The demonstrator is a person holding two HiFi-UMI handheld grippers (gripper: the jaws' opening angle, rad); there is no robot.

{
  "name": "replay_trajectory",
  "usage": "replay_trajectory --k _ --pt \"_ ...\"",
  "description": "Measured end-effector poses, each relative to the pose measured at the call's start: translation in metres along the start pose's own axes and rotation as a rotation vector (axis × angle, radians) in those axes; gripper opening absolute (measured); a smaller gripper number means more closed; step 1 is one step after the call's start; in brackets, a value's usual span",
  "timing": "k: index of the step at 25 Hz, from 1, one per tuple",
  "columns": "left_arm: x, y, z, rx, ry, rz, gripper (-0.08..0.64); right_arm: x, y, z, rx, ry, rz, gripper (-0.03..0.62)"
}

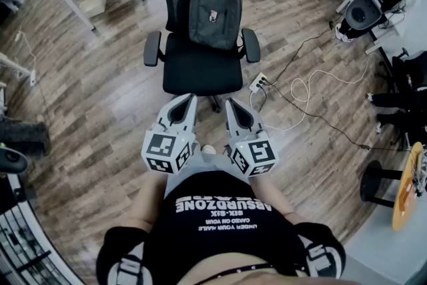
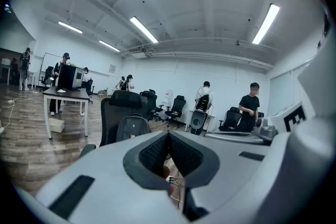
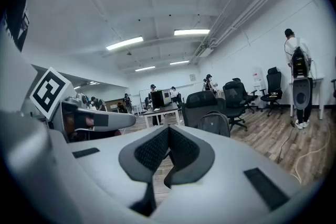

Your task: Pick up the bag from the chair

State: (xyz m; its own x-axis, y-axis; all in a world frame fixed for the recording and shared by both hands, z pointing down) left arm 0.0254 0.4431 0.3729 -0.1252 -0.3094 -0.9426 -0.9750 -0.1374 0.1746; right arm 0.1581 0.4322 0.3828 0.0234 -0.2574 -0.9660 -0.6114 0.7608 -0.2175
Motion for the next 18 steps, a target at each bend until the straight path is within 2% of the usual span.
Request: replay_trajectory --k 10,18 --pt "-0.001 0.012 -0.019 0.016 0.025 -0.013 0.014 -0.003 -0.015 -0.017 -0.018 -0.011 -0.003 0.015" --pt "0.002 0.036 -0.089 -0.029 0.061 -0.012 0.014 0.0 -0.058 -0.058 -0.065 0.008 0.004 0.015"
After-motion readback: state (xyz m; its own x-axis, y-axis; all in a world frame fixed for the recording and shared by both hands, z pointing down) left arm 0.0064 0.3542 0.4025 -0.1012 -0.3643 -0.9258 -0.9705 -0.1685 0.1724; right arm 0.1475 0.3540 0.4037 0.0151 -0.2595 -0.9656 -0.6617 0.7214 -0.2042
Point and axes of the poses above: the fingertips, and each gripper's own axes: z backward along the fingers, y to its left, x out of its top, the point moved 4 cm from there along z, backward along the fingers, and after that the axes turned 12 degrees about x, right-handed, at the moved point
